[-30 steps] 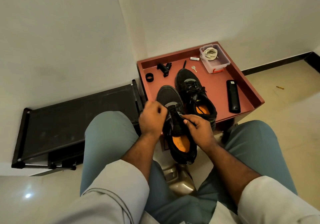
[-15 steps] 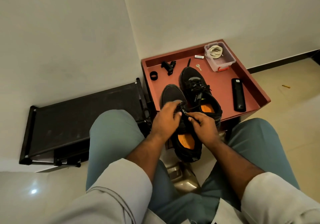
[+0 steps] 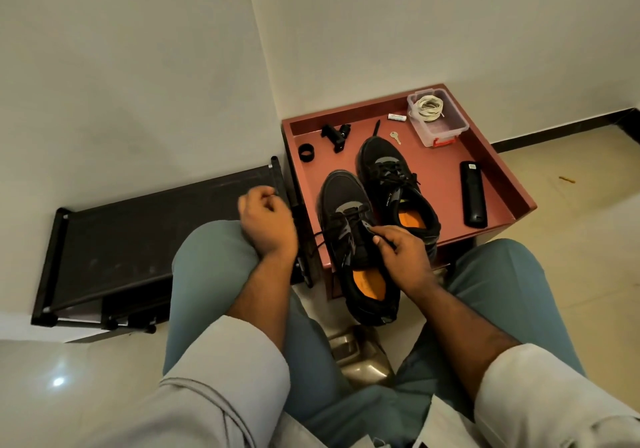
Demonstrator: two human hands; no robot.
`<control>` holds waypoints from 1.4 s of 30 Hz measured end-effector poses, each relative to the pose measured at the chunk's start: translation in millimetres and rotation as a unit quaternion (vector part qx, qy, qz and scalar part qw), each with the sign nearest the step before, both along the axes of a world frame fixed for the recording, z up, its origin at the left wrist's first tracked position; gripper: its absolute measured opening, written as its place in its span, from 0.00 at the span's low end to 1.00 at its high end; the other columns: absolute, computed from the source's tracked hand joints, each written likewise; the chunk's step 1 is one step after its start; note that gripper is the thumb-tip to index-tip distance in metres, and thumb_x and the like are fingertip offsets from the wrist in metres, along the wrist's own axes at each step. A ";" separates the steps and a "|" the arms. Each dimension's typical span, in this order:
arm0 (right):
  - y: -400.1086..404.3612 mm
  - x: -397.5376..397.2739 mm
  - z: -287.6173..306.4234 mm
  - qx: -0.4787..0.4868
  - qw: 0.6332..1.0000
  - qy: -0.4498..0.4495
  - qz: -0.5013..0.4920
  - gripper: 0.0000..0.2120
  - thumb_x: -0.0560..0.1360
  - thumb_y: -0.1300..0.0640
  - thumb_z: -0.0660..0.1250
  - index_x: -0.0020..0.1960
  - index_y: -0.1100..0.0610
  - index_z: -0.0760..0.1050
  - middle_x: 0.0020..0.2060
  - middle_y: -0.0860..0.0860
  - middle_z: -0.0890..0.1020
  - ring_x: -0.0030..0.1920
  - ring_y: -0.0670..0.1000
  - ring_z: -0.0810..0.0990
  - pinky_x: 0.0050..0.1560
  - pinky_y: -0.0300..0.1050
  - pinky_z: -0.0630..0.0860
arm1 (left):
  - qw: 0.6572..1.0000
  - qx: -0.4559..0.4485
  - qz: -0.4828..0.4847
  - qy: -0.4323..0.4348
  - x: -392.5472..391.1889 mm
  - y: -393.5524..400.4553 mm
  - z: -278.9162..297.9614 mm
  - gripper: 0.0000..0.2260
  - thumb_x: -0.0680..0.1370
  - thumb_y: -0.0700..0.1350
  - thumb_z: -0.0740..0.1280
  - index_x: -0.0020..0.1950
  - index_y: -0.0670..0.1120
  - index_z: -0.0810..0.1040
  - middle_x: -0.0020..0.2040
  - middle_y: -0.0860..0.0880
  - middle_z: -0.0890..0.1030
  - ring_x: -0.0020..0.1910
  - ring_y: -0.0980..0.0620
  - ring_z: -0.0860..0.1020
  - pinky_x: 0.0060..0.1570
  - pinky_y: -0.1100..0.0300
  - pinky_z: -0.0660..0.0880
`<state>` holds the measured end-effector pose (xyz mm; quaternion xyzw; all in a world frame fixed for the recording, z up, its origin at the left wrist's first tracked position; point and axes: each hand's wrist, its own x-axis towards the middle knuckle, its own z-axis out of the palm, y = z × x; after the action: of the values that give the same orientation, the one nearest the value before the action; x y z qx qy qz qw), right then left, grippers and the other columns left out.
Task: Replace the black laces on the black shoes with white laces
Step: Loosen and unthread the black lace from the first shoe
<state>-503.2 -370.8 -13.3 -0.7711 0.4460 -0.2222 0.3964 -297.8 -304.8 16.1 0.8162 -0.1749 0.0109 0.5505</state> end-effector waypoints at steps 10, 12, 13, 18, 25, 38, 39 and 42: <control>1.0 9.2 -2.6 -0.042 0.999 0.024 0.008 0.12 0.78 0.63 0.65 0.60 0.62 0.79 0.53 0.53 0.81 0.53 0.44 0.75 0.55 0.31 0.67 | 0.919 0.265 -0.292 0.011 -54.3 2.4 -10.7 0.10 0.76 0.54 0.67 0.46 0.49 0.74 0.44 0.50 0.77 0.44 0.48 0.78 0.40 0.57 0.73; 1.2 10.0 -2.9 -0.052 0.998 0.027 0.010 0.12 0.78 0.64 0.65 0.60 0.62 0.79 0.54 0.54 0.82 0.53 0.44 0.75 0.55 0.32 0.67 | 0.908 0.275 -0.304 0.080 -66.0 1.4 -17.7 0.13 0.73 0.56 0.70 0.41 0.49 0.72 0.38 0.51 0.77 0.39 0.49 0.77 0.36 0.57 0.71; 0.5 10.2 -2.7 -0.051 0.998 0.028 0.010 0.12 0.78 0.64 0.64 0.60 0.62 0.79 0.54 0.54 0.81 0.53 0.44 0.75 0.55 0.31 0.67 | 0.912 0.272 -0.293 0.095 -66.7 0.8 -18.4 0.12 0.73 0.54 0.71 0.41 0.48 0.72 0.37 0.51 0.77 0.38 0.49 0.77 0.36 0.57 0.72; -10.9 11.3 -2.0 -0.034 0.999 0.029 -0.008 0.12 0.79 0.64 0.62 0.61 0.62 0.78 0.55 0.55 0.81 0.52 0.44 0.74 0.51 0.25 0.66 | 0.931 0.210 -0.242 0.176 -41.8 -2.6 -17.3 0.05 0.70 0.43 0.71 0.41 0.49 0.76 0.39 0.47 0.80 0.31 0.46 0.79 0.33 0.50 0.81; -9.9 28.6 4.8 -0.113 0.990 0.074 0.041 0.20 0.75 0.69 0.61 0.65 0.59 0.75 0.62 0.54 0.75 0.63 0.53 0.72 0.64 0.46 0.71 | 0.912 0.168 -0.270 0.261 -41.3 -1.0 -16.9 0.12 0.74 0.37 0.72 0.57 0.43 0.80 0.33 0.51 0.77 0.30 0.55 0.76 0.26 0.60 0.78; -26.9 53.2 16.1 -0.003 0.985 -0.032 -0.169 0.06 0.74 0.67 0.66 0.48 0.59 0.79 0.52 0.56 0.79 0.52 0.51 0.78 0.59 0.41 0.73 | 0.903 0.166 -0.288 0.271 -38.7 -1.5 -20.1 0.17 0.75 0.37 0.71 0.63 0.41 0.78 0.31 0.51 0.75 0.29 0.56 0.75 0.27 0.61 0.78; -24.3 54.3 18.5 -0.005 0.990 -0.018 -0.142 0.12 0.73 0.69 0.64 0.53 0.59 0.78 0.56 0.56 0.77 0.57 0.53 0.77 0.61 0.37 0.70 | 0.903 0.167 -0.288 0.271 -39.5 -2.1 -20.0 0.17 0.75 0.37 0.71 0.63 0.41 0.78 0.31 0.51 0.75 0.29 0.56 0.75 0.27 0.62 0.78; -10.3 62.0 22.7 -0.065 0.993 0.102 0.001 0.24 0.72 0.68 0.64 0.66 0.56 0.73 0.70 0.56 0.67 0.72 0.56 0.62 0.71 0.41 0.60 | 0.904 0.167 -0.285 0.271 -41.1 -2.4 -18.4 0.16 0.75 0.37 0.71 0.62 0.41 0.79 0.31 0.51 0.76 0.27 0.56 0.75 0.24 0.64 0.76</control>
<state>-441.3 -381.2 9.4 -0.8140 0.4683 -0.1702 0.2984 -338.9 -307.2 -2.3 0.7830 -0.2432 -0.3980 0.4116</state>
